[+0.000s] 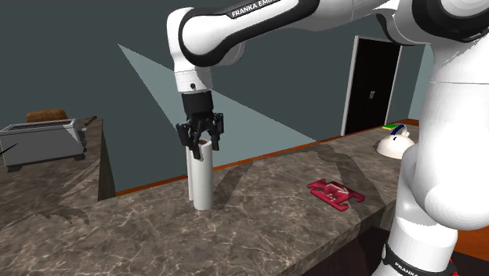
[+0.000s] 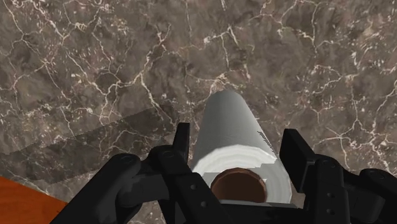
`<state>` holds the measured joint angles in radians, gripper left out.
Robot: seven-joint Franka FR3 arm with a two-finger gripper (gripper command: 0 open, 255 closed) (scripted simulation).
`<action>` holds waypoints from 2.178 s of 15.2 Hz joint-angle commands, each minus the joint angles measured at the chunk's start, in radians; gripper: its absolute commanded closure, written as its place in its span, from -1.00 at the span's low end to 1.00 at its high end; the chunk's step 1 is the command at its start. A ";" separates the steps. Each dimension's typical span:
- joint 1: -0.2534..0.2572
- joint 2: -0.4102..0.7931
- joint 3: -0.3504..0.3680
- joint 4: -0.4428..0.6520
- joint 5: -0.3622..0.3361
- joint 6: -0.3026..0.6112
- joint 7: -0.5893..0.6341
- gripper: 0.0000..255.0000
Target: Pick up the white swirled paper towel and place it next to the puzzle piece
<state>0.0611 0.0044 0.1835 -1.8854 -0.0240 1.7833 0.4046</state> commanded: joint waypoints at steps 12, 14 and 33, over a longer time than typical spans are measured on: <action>0.001 -0.003 0.001 0.170 0.001 -0.173 -0.003 1.00; 0.001 0.000 0.001 0.200 0.001 -0.201 -0.003 1.00; 0.009 0.085 0.007 0.568 -0.015 -0.486 0.002 1.00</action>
<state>0.0698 0.0805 0.1902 -1.3436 -0.0374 1.3159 0.4063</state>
